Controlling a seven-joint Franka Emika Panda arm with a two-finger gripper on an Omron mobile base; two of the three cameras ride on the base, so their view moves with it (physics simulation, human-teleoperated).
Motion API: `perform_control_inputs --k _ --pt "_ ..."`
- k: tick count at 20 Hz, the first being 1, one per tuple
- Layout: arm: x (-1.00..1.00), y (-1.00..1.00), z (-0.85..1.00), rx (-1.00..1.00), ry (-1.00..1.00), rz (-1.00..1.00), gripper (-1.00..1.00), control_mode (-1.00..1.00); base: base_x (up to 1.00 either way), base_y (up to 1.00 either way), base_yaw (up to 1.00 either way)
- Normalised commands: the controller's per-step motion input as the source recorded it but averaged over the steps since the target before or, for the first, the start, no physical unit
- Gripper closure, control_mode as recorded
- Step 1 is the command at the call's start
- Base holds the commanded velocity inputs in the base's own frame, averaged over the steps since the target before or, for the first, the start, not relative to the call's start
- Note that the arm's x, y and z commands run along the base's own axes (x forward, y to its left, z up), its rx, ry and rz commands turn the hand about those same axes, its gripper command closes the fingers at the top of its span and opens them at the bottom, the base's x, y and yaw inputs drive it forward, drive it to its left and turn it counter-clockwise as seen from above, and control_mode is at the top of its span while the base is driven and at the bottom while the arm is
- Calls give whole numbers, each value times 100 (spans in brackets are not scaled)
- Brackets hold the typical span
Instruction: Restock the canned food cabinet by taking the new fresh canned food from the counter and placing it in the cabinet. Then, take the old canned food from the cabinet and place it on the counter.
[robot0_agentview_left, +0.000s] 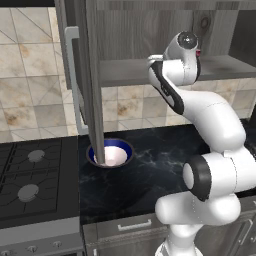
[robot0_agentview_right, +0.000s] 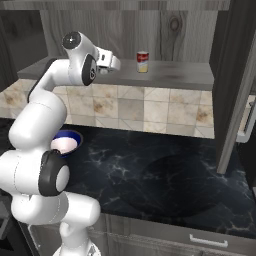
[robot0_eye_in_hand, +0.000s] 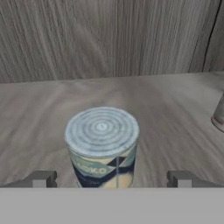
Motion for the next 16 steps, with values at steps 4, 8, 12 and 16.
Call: perform_control_inputs --k 4,8,12,16 --pt "12 0 -1 0 0 -1 -100 -100 0 0 0" --pt "14 0 -1 0 0 -1 -100 -100 0 0 0" --pt "10 0 -5 0 0 -1 -100 -100 0 0 0" --pt "8 0 -7 0 0 -1 -100 -100 0 0 0"
